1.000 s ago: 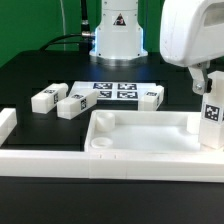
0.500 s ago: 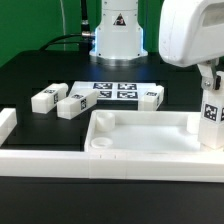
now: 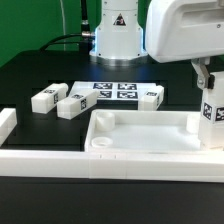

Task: Assemble desk

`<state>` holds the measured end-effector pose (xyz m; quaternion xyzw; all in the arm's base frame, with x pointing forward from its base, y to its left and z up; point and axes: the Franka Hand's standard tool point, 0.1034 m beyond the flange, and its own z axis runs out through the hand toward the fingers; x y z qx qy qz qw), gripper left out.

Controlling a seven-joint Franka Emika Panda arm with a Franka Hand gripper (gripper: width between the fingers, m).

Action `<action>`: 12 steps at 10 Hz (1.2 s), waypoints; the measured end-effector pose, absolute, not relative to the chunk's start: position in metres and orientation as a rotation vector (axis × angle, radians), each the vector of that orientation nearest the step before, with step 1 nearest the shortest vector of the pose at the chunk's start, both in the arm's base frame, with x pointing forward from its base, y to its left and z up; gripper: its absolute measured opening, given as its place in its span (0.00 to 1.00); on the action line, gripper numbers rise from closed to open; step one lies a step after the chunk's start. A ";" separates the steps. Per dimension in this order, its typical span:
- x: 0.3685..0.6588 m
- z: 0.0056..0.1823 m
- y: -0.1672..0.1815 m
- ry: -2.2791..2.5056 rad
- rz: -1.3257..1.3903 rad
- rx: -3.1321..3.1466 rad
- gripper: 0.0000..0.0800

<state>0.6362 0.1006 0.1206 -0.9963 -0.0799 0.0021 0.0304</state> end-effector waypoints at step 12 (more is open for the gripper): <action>0.635 0.120 0.104 0.844 0.048 -2.960 0.49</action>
Offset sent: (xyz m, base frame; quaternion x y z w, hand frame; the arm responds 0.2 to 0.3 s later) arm -0.0017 0.0032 -0.0017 0.0061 -0.0215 0.1838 0.9827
